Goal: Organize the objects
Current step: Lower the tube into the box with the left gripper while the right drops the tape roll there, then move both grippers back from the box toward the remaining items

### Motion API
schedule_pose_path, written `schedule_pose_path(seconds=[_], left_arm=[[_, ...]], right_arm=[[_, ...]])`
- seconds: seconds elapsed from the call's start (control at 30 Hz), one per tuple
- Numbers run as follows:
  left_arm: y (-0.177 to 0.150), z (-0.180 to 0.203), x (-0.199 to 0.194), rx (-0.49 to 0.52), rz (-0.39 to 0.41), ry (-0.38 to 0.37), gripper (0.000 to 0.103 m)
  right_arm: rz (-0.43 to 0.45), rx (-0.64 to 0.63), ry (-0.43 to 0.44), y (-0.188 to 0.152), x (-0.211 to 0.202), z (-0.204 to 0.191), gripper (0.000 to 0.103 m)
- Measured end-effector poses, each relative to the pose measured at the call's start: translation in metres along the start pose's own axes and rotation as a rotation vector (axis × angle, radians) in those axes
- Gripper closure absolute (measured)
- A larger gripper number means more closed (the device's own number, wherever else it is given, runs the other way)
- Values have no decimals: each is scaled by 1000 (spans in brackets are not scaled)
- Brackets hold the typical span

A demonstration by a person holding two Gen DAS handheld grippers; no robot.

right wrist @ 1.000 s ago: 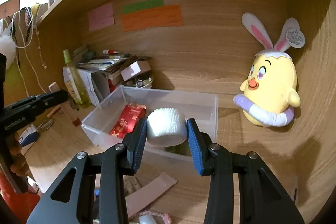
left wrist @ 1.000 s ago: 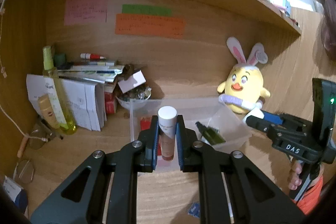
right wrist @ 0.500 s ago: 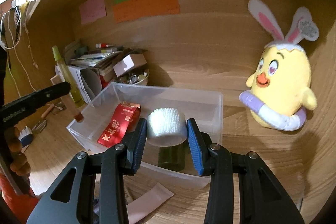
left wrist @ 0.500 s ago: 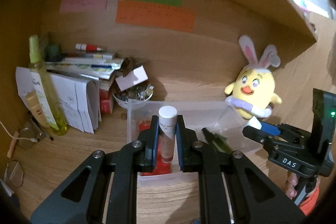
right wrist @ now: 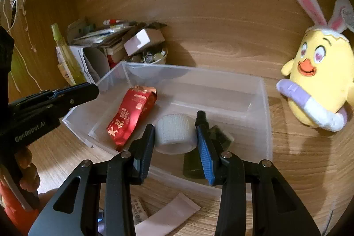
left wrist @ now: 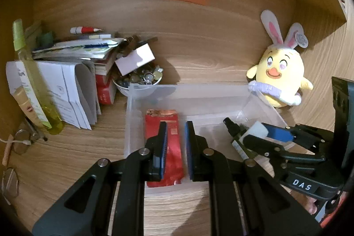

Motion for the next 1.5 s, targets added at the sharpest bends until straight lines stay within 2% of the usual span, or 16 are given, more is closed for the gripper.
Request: schedule_pose_path(seconds=[0.27, 0.33, 0.4, 0.43, 0.57, 0.7, 0.9, 1.03, 1.5], left_arm=[[-6, 7, 0, 15, -14, -23, 88], [-6, 8, -1, 16, -14, -28, 85], [-6, 8, -5, 10, -9, -33, 73], [-6, 8, -7, 8, -6, -33, 70], [-5, 8, -18, 6, 14, -33, 58], [-5, 10, -30, 8, 31, -35, 41], [-7, 13, -48, 12, 55, -41, 27], [-13, 16, -57, 12, 51, -53, 24], [-53, 37, -70, 67, 5, -61, 16]], right_arm=[[-15, -24, -23, -2, 4, -3, 67], [-17, -26, -29, -3, 3, -3, 66], [-15, -27, -34, -3, 2, -2, 62], [-11, -27, -37, -3, 0, -2, 58], [14, -31, -55, 0, -8, -1, 52], [43, -33, -78, 2, -20, 1, 44], [85, -37, -124, -1, -43, 6, 35], [112, -36, -133, -8, -60, 8, 29], [113, -24, -168, -55, -97, 16, 28]])
Point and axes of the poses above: each gripper's, at about its wrist camera, not at the fingertips, and x roughly the way its jaws point, z to its right, y to its top, the point moved 10 cm from there along x, roughly the way its jaws point, and after that the axes turned 4 degrees about -z, right-handed, at the moved point
